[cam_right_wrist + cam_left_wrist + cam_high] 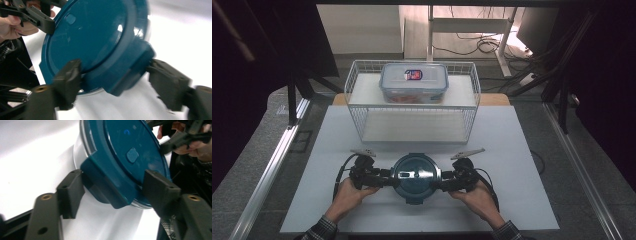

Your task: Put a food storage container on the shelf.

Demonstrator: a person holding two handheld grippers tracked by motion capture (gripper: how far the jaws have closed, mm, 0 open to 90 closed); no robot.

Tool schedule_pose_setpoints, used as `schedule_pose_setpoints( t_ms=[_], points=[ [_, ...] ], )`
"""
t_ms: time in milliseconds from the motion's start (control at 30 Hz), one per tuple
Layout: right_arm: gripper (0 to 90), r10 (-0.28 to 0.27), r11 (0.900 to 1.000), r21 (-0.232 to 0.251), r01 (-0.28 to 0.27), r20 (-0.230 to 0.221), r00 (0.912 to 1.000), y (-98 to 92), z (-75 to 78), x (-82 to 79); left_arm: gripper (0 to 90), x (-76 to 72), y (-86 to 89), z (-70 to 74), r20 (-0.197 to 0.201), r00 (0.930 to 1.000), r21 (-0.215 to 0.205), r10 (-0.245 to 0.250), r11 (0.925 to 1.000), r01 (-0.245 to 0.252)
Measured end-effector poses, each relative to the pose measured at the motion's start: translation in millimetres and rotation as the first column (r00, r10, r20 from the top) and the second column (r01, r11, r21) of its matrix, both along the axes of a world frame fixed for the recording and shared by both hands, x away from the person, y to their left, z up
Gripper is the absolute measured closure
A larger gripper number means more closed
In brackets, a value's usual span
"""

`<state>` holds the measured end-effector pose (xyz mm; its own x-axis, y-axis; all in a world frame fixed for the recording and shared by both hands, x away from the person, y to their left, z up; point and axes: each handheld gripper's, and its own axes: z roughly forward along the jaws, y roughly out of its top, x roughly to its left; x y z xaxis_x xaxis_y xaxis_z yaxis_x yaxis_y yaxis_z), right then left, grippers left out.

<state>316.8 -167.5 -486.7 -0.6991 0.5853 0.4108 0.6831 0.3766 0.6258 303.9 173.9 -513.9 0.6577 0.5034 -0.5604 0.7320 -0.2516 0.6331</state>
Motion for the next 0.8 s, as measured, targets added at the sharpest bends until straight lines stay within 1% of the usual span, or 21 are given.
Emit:
schedule_pose_setpoints(
  t_ms=[33,67,100,133,167,200,267,300,367,433,467,567,633,700,733,800],
  points=[
    [38.8,0.0,1.0,0.0,0.0,0.0,1.0,0.0,0.0,0.0,38.2,0.0,0.0,0.0,0.0,1.0,0.0,0.0,1.0,0.0],
    [41.6,-0.002,1.0,0.012,0.003,-0.023,0.9997,-2.2,1.2,-0.5,38.2,-2.7,1.1,1.3,0.001,0.9999,-0.007,0.01,0.9999,-0.01],
    [43.1,-0.003,1.0,0.019,0.004,-0.04,0.9992,-3.6,0.8,-1.4,40.8,-4.8,1.5,2.3,0.005,0.9999,-0.007,0.013,0.9999,-0.013],
    [44.1,-0.004,1.0,0.024,0.005,-0.038,0.9993,-4.3,0.5,-2.7,41.9,-7.4,1.5,3.5,0.014,0.9998,-0.002,0.015,0.9999,-0.015],
    [44.7,-0.004,1.0,0.018,0.004,-0.029,0.9996,-4.0,1.6,-6.4,43.4,-9.5,1.4,4.3,0.025,0.9995,0.0,0.018,0.9998,-0.018],
    [44.7,-0.004,1.0,0.018,0.004,-0.029,0.9996,-4.0,1.6,-6.4,43.4,-11.6,1.3,5.6,0.036,0.9992,0.003,0.017,0.9998,-0.017],
    [44.5,0.001,1.0,-0.003,-0.001,-0.002,1.0,-2.3,3.4,-8.3,45.1,-14.0,1.6,6.1,0.059,0.9981,-0.007,0.016,0.9999,-0.015],
    [43.1,0.002,1.0,-0.003,-0.002,0.001,1.0,-2.4,3.1,-8.1,45.9,-14.9,2.0,6.0,0.065,0.9978,-0.007,0.014,0.9999,-0.014],
    [42.2,0.012,1.0,0.017,-0.011,-0.023,0.9997,-5.1,1.0,-5.8,46.6,-16.1,3.0,5.2,0.075,0.9971,-0.014,0.011,0.9998,-0.01],
    [42.3,0.018,0.999,0.05,-0.015,-0.053,0.9985,-7.5,-1.6,-3.7,47.3,-16.8,3.7,5.0,0.081,0.9967,-0.019,0.007,0.9998,-0.006],
    [43.4,0.034,0.997,0.078,-0.028,-0.079,0.9963,-9.3,-3.6,-2.1,47.9,-17.3,4.4,4.9,0.083,0.9965,-0.021,0.004,0.9998,-0.003],
    [44.8,0.033,0.996,0.09,-0.025,-0.087,0.9956,-10.1,-4.4,-1.7,48.2,-18.3,4.9,4.7,0.082,0.9966,-0.023,0.006,0.9997,-0.004],
    [48.3,0.026,0.994,0.107,-0.017,-0.09,0.9956,-11.5,-3.7,-1.1,49.1,-19.7,6.0,4.3,0.083,0.9965,-0.033,0.008,0.9994,-0.005],
    [51.5,0.022,0.992,0.127,-0.008,-0.108,0.9939,-13.9,-2.6,-0.1,50.8,-21.9,6.4,4.3,0.082,0.9965,-0.043,0.02,0.9989,-0.017],
    [51.5,0.022,0.992,0.127,-0.008,-0.108,0.9939,-13.9,-2.6,-0.1,50.8,-22.7,6.7,4.0,0.075,0.9967,-0.052,0.032,0.9983,-0.028],
    [52.1,0.015,0.992,0.122,-0.001,-0.118,0.9929,-13.9,-1.7,-0.5,52.4,-23.6,8.5,1.9,0.04,0.9972,-0.085,0.063,0.9946,-0.059]
  ],
)
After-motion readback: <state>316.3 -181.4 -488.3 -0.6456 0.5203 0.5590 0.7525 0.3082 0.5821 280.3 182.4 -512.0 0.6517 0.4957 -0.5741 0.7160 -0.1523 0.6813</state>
